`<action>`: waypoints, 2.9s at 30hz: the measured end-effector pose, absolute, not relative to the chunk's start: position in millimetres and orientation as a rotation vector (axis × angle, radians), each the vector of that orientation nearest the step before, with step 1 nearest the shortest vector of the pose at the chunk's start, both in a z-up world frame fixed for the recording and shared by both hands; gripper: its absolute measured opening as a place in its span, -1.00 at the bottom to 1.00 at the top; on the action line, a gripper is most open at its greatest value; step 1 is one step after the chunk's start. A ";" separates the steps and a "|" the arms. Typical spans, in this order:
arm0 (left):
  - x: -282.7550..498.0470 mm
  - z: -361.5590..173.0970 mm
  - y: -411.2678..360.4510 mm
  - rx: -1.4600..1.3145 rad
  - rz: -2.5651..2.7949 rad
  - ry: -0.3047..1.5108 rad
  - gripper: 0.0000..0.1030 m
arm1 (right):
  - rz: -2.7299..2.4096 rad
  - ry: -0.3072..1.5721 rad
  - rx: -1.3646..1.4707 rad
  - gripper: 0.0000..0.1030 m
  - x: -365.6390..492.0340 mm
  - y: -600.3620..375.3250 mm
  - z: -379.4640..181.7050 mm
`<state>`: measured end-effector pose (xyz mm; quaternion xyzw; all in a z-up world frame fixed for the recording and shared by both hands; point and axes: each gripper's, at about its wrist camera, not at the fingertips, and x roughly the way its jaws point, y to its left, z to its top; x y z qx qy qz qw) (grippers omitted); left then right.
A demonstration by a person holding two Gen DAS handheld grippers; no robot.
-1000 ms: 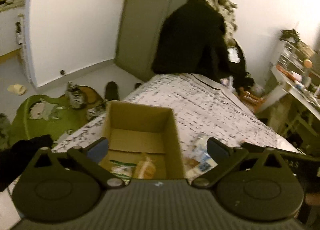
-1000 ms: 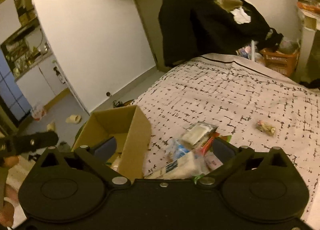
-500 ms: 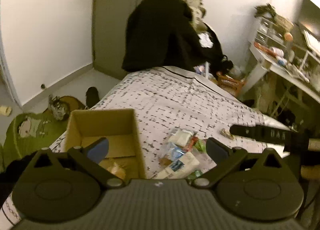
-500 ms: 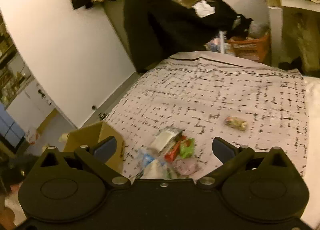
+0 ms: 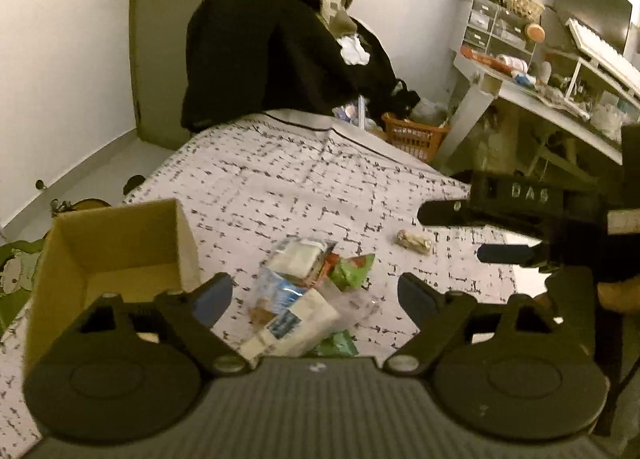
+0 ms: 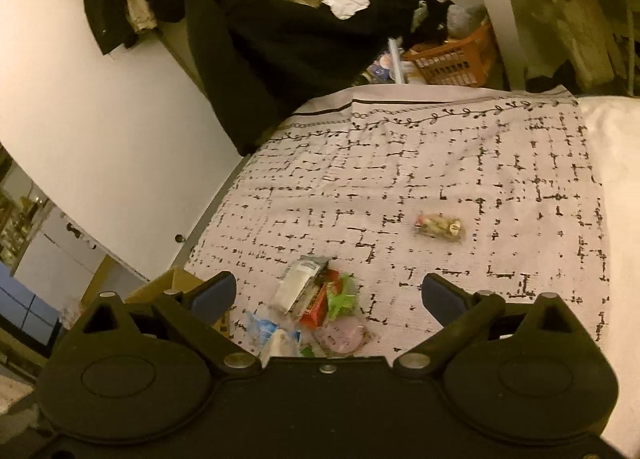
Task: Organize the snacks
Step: 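Grasp the green-and-red packet with the right tool while the left grasps the white bar, then carry both packets into the cardboard box and open both tools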
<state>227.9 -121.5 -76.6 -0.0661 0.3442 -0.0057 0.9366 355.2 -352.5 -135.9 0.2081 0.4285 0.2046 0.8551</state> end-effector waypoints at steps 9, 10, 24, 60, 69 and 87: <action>249.4 -117.3 -123.9 -0.150 -0.015 0.763 0.36 | 0.431 0.930 0.464 0.95 362.0 -355.5 -150.7; 250.4 -120.5 -123.4 -0.151 -0.015 0.765 0.36 | 0.430 0.929 0.462 0.95 362.3 -355.3 -151.3; 273.9 -163.0 -139.1 -0.124 0.002 0.811 0.37 | 0.402 0.935 0.461 1.00 373.1 -350.6 -177.5; 273.6 -148.0 -117.9 -0.207 0.169 0.659 -0.31 | 0.517 0.946 0.384 -0.13 390.4 -301.2 -210.7; 264.8 -132.5 -95.3 -0.349 0.118 0.618 -0.33 | 0.439 0.930 0.338 -0.37 396.0 -292.4 -222.1; 250.0 -98.2 -85.9 -0.402 0.087 0.557 -0.34 | 0.462 0.819 0.302 -0.72 375.3 -300.1 -178.8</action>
